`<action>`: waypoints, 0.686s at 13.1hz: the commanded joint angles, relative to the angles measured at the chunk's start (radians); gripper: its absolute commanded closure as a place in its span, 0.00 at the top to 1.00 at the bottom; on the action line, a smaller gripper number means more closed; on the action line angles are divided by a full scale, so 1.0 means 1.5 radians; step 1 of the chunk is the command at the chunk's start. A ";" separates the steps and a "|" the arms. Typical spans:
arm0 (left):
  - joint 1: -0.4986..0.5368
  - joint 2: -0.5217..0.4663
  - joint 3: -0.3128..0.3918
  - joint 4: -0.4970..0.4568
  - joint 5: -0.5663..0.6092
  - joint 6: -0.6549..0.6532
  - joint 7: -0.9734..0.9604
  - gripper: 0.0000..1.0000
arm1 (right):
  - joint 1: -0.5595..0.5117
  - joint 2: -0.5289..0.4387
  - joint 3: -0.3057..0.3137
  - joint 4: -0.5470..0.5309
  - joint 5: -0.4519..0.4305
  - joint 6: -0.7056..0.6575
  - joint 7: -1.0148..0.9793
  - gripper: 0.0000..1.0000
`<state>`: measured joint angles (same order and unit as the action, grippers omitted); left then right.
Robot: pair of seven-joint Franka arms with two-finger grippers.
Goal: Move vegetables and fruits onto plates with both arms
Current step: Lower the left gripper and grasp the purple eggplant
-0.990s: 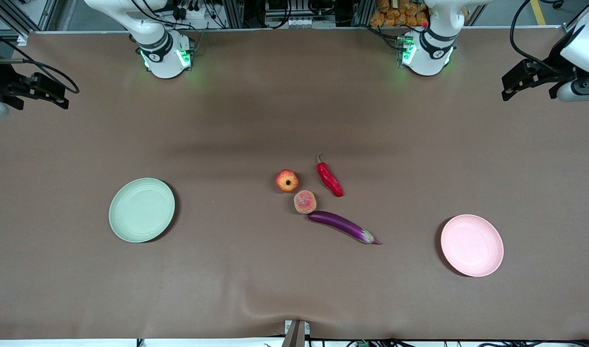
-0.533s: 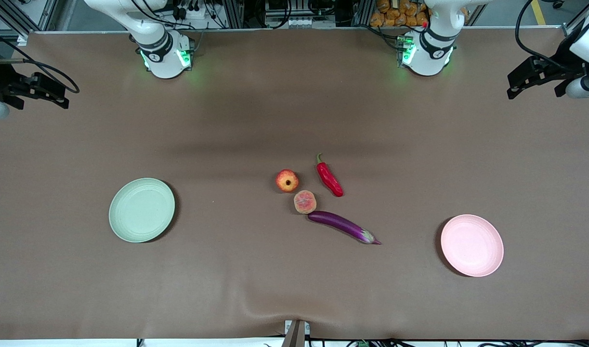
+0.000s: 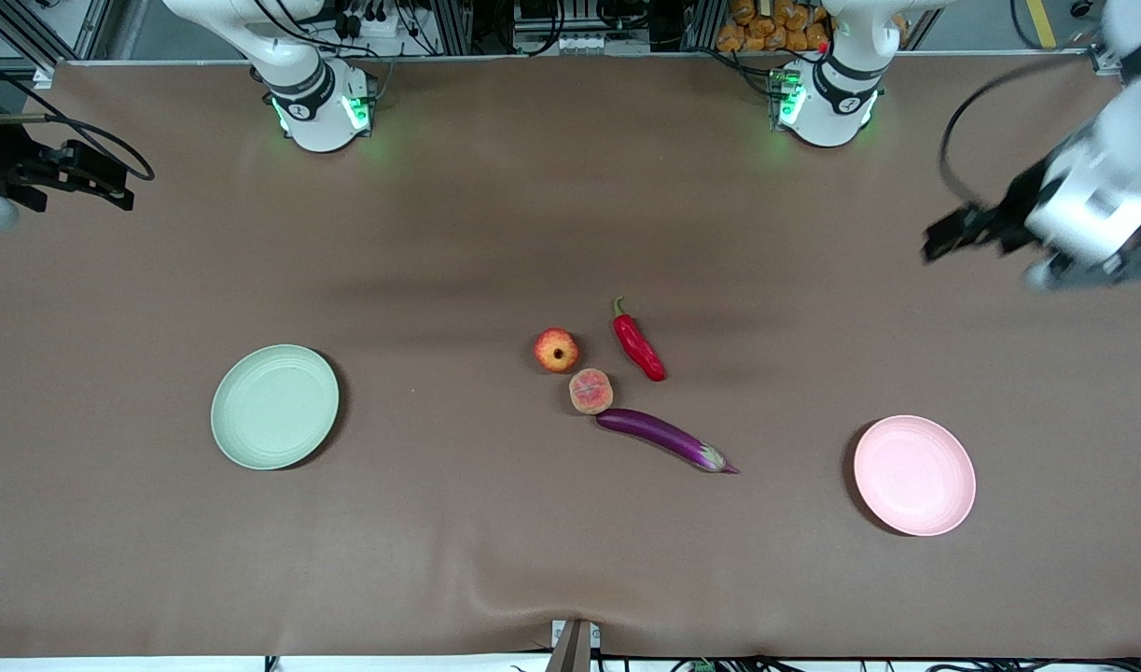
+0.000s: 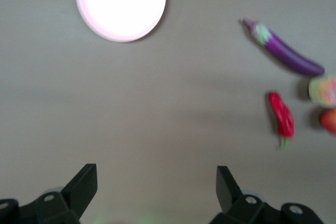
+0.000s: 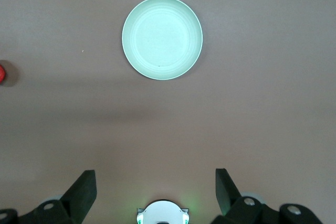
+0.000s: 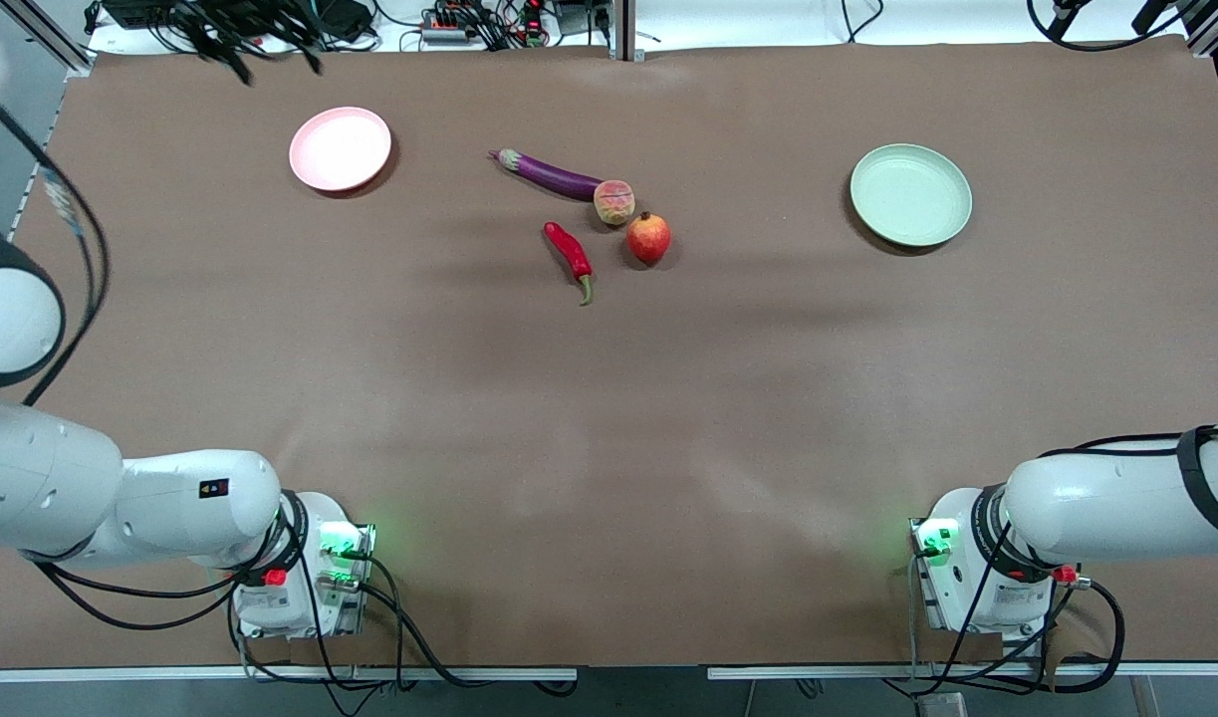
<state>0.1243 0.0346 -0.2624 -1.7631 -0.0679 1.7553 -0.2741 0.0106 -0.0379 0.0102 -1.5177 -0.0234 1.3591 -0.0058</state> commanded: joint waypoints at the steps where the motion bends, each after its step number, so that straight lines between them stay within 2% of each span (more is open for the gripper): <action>1: -0.004 0.033 -0.016 -0.114 -0.009 0.174 -0.032 1.00 | -0.009 0.000 0.007 0.002 0.001 -0.005 -0.007 1.00; 3: -0.039 0.124 -0.016 -0.088 -0.004 0.251 -0.092 1.00 | -0.009 0.000 0.007 0.002 0.000 -0.004 -0.007 1.00; 4: -0.063 0.172 -0.013 -0.055 0.007 0.272 -0.154 1.00 | -0.009 0.000 0.007 0.002 0.001 -0.004 -0.007 1.00; 6: -0.091 0.279 -0.015 0.055 0.060 0.274 -0.306 1.00 | -0.010 0.000 0.007 0.002 0.001 -0.005 -0.007 1.00; 9: -0.175 0.426 -0.007 0.193 0.151 0.274 -0.539 1.00 | -0.010 0.000 0.007 0.002 0.001 -0.006 -0.006 1.00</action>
<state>-0.0681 0.5116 -0.2863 -1.6652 0.0881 2.1916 -0.9083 0.0105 -0.0378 0.0098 -1.5180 -0.0234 1.3584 -0.0058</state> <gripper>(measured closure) 0.000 0.000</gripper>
